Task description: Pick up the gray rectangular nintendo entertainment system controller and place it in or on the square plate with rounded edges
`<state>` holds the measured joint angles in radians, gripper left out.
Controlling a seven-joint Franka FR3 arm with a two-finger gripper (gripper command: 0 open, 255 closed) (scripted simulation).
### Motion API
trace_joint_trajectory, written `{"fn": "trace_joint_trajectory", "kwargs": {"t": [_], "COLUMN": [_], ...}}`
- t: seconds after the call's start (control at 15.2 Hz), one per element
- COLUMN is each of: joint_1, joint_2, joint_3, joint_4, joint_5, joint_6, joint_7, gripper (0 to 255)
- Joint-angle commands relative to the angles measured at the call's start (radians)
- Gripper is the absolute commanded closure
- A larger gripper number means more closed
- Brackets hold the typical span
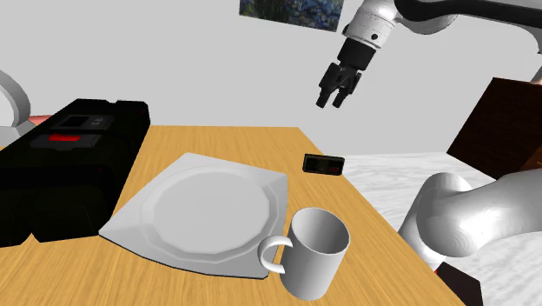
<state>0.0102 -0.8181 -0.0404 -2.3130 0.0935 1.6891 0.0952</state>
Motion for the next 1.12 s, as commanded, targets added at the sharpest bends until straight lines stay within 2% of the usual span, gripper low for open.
{"fn": "trace_joint_trajectory", "kwargs": {"t": [0.0, 0.66, 1.06], "joint_1": [0.0, 0.212, 0.215], "joint_2": [0.0, 0.014, 0.005], "joint_3": [0.0, -0.007, -0.007], "joint_4": [0.0, -0.209, -0.283], "joint_5": [0.0, -0.085, -0.086], "joint_6": [0.0, -0.03, 0.033], "joint_7": [0.0, -0.451, -0.456], "gripper": [0, 0, 0]}}
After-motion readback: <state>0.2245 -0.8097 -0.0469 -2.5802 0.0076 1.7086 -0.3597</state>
